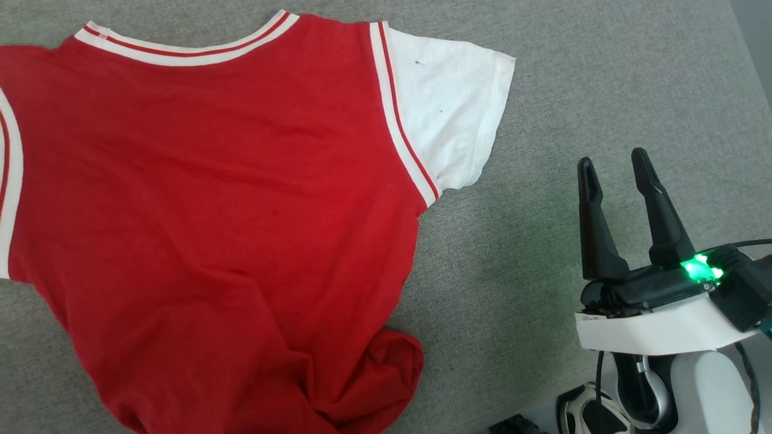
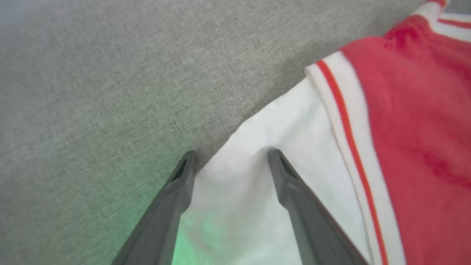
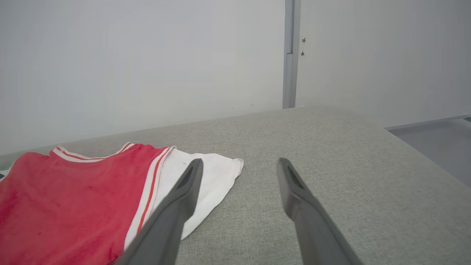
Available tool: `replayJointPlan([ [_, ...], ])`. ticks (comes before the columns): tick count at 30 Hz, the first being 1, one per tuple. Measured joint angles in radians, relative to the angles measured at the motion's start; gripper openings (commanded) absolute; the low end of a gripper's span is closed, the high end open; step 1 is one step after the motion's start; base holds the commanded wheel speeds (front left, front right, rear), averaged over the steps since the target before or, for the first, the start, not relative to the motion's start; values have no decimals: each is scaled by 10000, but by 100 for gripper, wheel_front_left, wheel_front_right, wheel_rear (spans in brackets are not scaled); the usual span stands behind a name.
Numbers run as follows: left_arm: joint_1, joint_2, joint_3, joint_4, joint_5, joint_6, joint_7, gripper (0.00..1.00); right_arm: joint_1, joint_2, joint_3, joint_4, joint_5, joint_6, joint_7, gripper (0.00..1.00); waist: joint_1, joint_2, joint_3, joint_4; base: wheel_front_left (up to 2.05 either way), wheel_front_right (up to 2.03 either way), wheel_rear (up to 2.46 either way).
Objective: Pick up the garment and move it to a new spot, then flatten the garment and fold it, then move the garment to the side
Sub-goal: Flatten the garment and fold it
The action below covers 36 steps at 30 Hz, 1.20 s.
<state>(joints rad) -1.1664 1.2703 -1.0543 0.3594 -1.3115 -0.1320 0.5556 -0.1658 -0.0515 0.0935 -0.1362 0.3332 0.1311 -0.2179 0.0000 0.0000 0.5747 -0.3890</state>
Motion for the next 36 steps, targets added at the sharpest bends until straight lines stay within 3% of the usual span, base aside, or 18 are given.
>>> replayJointPlan([
  [4, -159, 159, -355, -314, -543, 4, 631, 100, -18, -4, 61, 54, 6, 0, 73, 100, 0, 0, -40, 70, 0, 0, 0],
  [5, -197, 182, -426, -420, -531, 6, 658, 79, -67, -2, 125, 63, -23, 0, 111, 100, 0, 0, -38, 89, 0, 0, 0],
  [6, -249, 180, -495, -483, -529, 12, 656, 47, -125, -2, 182, 61, -73, 0, 182, 100, 0, 0, -31, 107, 0, 0, 0],
  [7, -300, 182, -575, -537, -529, 13, 652, 0, -188, 0, 257, 63, -107, 0, 270, 100, 0, 0, -19, 125, 0, 0, 0],
  [12, -473, 136, -911, -704, -516, 12, 222, 0, -1084, -2, 882, 228, -750, 0, 1507, 100, 0, 0, 89, 173, 0, 0, 0],
  [18, -790, -56, -1296, -775, -430, 10, -493, 0, -3219, -194, 2236, 1292, -1402, 13, 4531, 100, 0, 0, 211, 381, 0, 0, 0],
  [27, -1386, -203, -1689, -1220, -351, 6, -1252, 0, -6596, -1657, 2489, 3024, -548, 10, 7672, 100, 0, 0, 667, 914, 0, 0, 0],
  [36, -1818, -234, -1843, -1546, -336, -12, -1620, 0, -8152, -2048, 2913, 4422, 591, -4, 10004, 100, 0, 1, 1155, 1302, 0, 0, 0],
])
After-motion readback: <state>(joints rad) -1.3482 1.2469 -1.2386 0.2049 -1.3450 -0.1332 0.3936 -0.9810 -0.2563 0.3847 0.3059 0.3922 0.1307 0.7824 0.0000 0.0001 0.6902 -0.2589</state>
